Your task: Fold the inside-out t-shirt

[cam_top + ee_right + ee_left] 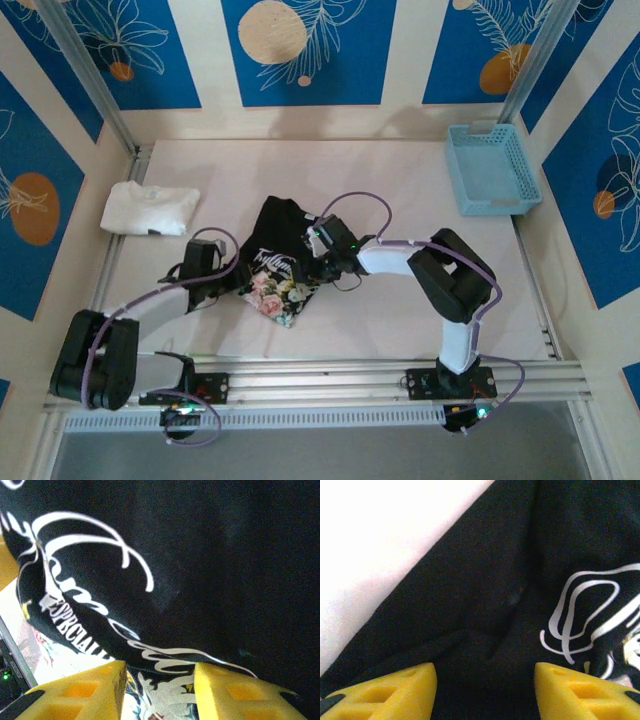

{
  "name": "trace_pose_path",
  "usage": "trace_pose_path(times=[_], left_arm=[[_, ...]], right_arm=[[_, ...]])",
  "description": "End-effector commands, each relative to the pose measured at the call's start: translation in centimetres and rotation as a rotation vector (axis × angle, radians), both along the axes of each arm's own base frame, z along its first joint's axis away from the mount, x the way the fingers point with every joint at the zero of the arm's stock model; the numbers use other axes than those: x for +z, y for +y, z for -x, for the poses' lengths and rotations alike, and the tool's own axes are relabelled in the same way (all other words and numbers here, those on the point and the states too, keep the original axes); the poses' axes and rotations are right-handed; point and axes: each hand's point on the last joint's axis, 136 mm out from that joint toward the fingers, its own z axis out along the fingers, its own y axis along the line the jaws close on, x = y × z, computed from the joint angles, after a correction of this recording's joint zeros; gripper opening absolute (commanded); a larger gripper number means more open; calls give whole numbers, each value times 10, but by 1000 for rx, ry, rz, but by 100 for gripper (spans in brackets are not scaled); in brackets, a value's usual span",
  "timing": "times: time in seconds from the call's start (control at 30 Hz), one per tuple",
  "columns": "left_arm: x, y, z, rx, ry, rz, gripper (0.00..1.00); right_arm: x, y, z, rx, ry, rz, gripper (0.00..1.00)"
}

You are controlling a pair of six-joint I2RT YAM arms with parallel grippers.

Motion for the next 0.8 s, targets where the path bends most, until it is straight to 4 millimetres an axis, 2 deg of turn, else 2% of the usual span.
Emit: trace_pose_path(times=[0.0, 0.1, 0.23, 0.33, 0.4, 0.47, 0.53, 0.6, 0.77], left_arm=[[-9, 9, 23, 52, 45, 10, 48], [0, -9, 34, -4, 51, 67, 43], [1, -45, 57, -145, 119, 122, 33], [20, -72, 63, -261, 82, 168, 27], [36, -73, 55, -259, 3, 143, 27], [47, -63, 42, -215, -71, 87, 27], [55, -53, 28, -190, -135, 2, 33], [59, -51, 16, -203, -171, -56, 39], [41, -64, -2, -301, -90, -136, 48]], right_arm=[[-26, -45, 4, -82, 62, 160, 40], [-21, -59, -6, -87, 25, 203, 40], [-9, -75, -23, -90, -30, 250, 40], [7, -86, -36, -96, -84, 263, 40], [23, -83, -40, -80, -138, 218, 41], [35, -76, -40, -61, -167, 173, 41], [39, -68, -37, -46, -173, 147, 41], [38, -64, -34, -36, -172, 142, 41], [30, -58, -30, -31, -150, 138, 41]])
